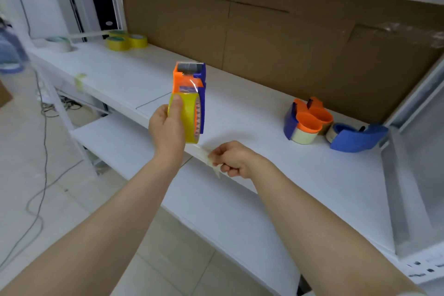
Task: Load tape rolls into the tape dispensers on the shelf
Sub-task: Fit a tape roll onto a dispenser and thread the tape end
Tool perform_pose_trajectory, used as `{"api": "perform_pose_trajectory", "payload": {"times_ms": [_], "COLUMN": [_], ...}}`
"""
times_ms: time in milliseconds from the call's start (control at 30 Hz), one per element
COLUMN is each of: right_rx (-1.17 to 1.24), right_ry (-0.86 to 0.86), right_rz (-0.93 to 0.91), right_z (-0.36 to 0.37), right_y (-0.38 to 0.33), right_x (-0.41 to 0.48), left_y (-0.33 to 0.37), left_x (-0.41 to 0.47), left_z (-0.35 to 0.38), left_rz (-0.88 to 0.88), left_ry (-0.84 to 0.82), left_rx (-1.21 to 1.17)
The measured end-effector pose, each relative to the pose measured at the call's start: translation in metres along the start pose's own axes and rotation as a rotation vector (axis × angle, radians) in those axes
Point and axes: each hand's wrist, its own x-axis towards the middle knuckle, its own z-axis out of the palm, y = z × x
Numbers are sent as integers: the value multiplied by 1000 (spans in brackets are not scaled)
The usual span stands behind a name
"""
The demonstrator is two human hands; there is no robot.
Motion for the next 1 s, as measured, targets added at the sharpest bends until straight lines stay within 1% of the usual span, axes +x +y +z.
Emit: {"api": "perform_pose_trajectory", "payload": {"times_ms": [67, 200, 267, 433, 600, 667, 800, 833, 867, 900, 933, 967, 1000], "right_rx": [-193, -404, -467, -598, -869, -878, -599, -575, -584, -610, -661, -746, -846], "right_ry": [106, 306, 331, 373, 511, 547, 622, 629, 647, 695, 758, 777, 737], "right_rz": [-39, -190, -207, -166, -168, -157, 4, 28, -5, -123, -323, -513, -637], "right_z": [-2, -7, -8, -7, -4, -1, -11, -14, -15, -14, -11, -6, -4], "right_y": [0, 6, 12, 16, 13, 13, 19, 22, 28, 33, 39, 44, 49], "right_x": [8, 21, 25, 32, 33, 37, 42, 43, 43, 43, 42, 40, 40], "left_y": [-1, -9, -12, -15, -13, -12, -14, -15, -17, -19, -20, -22, -23], "left_x": [2, 2, 1, 1, -1, -2, -2, -2, -2, -2, -3, -4, -5], "left_z": [-3, -4, -3, 2, 5, 5, 4, 3, 3, 3, 3, 4, 5], "left_rz": [11, 11, 7, 2, 1, 9, 22, 23, 25, 27, 27, 26, 28], "left_ry": [5, -21, -33, -68, -109, -115, -126, -130, -133, -134, -134, -133, -132], "left_rx": [16, 46, 52, 66, 71, 78, 85, 85, 84, 81, 82, 85, 88]}}
